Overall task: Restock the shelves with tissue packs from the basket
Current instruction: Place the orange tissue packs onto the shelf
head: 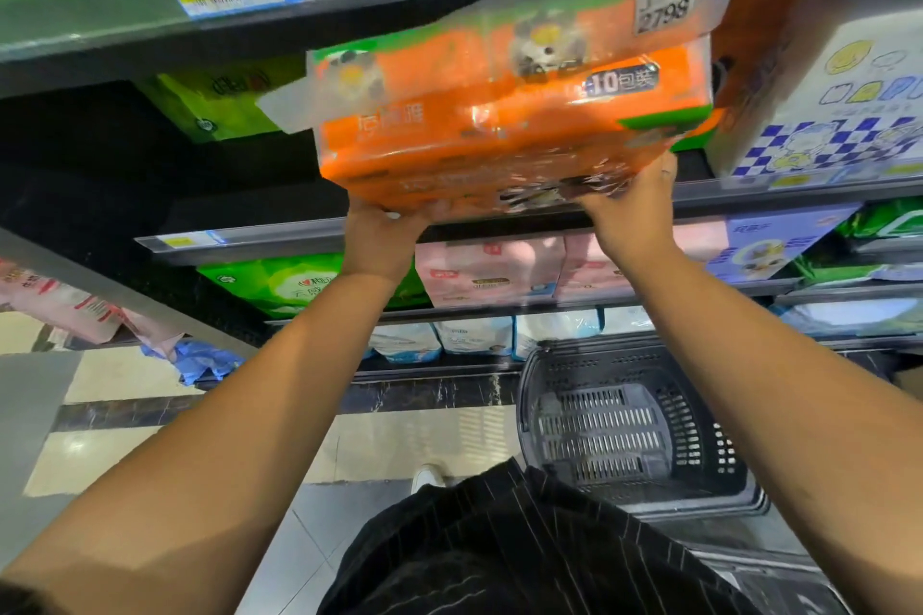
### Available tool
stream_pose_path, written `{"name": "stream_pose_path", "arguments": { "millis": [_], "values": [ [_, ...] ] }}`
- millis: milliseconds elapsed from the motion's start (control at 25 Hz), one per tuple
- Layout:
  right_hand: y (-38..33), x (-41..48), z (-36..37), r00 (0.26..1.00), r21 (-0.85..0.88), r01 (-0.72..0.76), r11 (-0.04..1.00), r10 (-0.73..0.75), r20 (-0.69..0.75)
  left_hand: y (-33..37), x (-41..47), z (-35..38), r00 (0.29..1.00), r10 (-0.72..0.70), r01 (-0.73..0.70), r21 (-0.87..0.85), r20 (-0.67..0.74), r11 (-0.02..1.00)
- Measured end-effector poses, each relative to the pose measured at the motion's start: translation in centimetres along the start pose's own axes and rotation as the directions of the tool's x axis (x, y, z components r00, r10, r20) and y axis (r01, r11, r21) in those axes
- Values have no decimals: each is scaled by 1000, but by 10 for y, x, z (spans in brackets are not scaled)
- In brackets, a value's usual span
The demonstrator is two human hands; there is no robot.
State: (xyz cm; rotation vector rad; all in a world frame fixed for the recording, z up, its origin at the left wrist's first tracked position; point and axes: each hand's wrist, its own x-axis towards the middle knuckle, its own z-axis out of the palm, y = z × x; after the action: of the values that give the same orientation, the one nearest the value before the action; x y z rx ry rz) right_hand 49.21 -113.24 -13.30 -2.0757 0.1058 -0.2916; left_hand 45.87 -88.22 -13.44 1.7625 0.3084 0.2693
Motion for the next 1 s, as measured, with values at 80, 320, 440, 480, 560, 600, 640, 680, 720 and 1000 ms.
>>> {"name": "stream_pose_path", "arguments": {
  "millis": [80,320,440,480,560,600,640,680,720,1000],
  "values": [
    [4,9,4,997,31,-61,998,60,38,6,6,6,1000,2,0,-48,27,999],
    [8,32,10,984,113,-138,984,123,126,16,26,25,993,-112,109,-86,-31,990],
    [9,36,9,976,132,-178,975,158,149,14,28,28,992,-127,125,-59,-26,990],
    [12,36,10,972,132,-190,973,167,162,12,28,30,991,-131,131,-52,-13,990],
    [20,37,10,965,111,-202,973,178,194,10,29,34,987,-157,157,-16,20,987],
    [23,39,10,961,98,-205,974,181,210,9,32,36,985,-169,169,2,38,986],
    [25,42,9,959,90,-205,975,181,218,9,36,37,983,-177,176,19,54,984],
    [25,46,8,956,76,-208,975,186,226,9,41,38,981,-185,184,33,64,982],
    [25,51,8,953,58,-211,976,192,234,9,45,40,979,-194,192,33,66,981],
    [22,67,14,952,9,-207,978,199,231,-4,64,47,975,-220,219,47,22,975]
  ]
}}
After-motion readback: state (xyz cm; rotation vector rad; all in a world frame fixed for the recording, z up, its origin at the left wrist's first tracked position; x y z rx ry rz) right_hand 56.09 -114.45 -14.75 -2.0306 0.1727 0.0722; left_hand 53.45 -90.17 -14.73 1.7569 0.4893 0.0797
